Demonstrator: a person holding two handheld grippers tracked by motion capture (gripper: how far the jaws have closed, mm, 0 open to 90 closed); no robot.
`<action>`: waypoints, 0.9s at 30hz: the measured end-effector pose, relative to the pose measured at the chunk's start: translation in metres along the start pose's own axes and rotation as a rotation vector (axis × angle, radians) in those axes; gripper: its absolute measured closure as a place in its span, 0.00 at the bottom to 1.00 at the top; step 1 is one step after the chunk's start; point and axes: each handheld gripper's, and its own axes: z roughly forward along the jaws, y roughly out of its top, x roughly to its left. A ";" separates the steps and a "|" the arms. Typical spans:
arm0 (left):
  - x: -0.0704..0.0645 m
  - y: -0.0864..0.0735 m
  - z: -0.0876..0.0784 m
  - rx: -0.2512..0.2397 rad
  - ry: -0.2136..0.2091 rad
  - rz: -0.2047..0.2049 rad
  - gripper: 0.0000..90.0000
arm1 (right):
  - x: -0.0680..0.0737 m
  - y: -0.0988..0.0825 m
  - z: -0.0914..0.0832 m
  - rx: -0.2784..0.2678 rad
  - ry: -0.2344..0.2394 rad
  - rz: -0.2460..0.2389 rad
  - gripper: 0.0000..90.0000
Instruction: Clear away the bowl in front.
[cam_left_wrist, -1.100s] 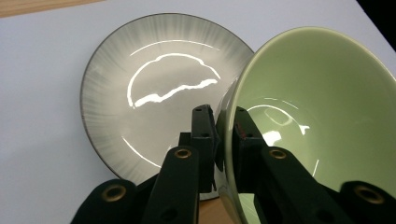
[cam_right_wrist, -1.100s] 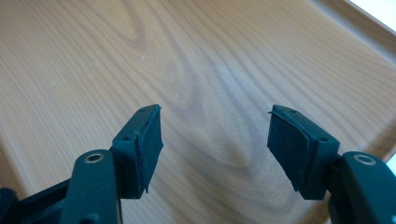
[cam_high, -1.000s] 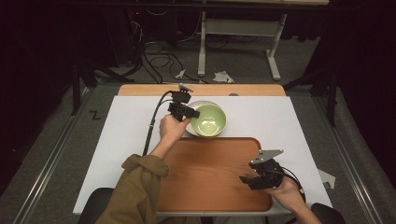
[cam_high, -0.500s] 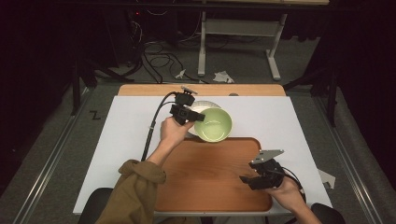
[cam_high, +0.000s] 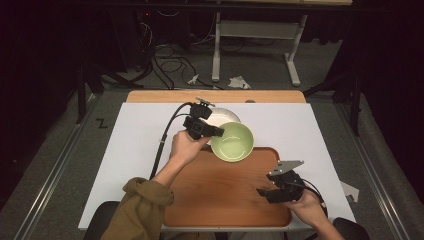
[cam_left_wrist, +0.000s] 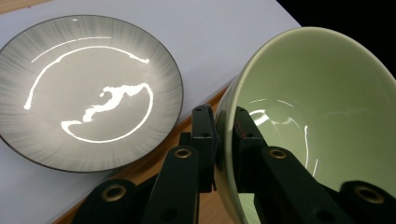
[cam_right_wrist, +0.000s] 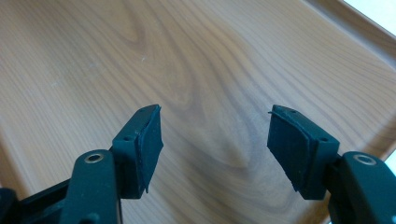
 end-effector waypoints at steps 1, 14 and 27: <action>-0.004 -0.002 -0.002 -0.001 -0.010 0.014 0.91 | 0.000 0.000 0.000 0.001 0.001 -0.001 0.40; -0.020 -0.014 -0.012 -0.003 -0.048 0.056 0.91 | 0.000 0.000 0.000 0.002 -0.005 -0.005 0.40; -0.028 -0.033 -0.016 0.018 -0.079 0.079 0.91 | 0.000 0.000 0.001 0.004 -0.004 -0.007 0.40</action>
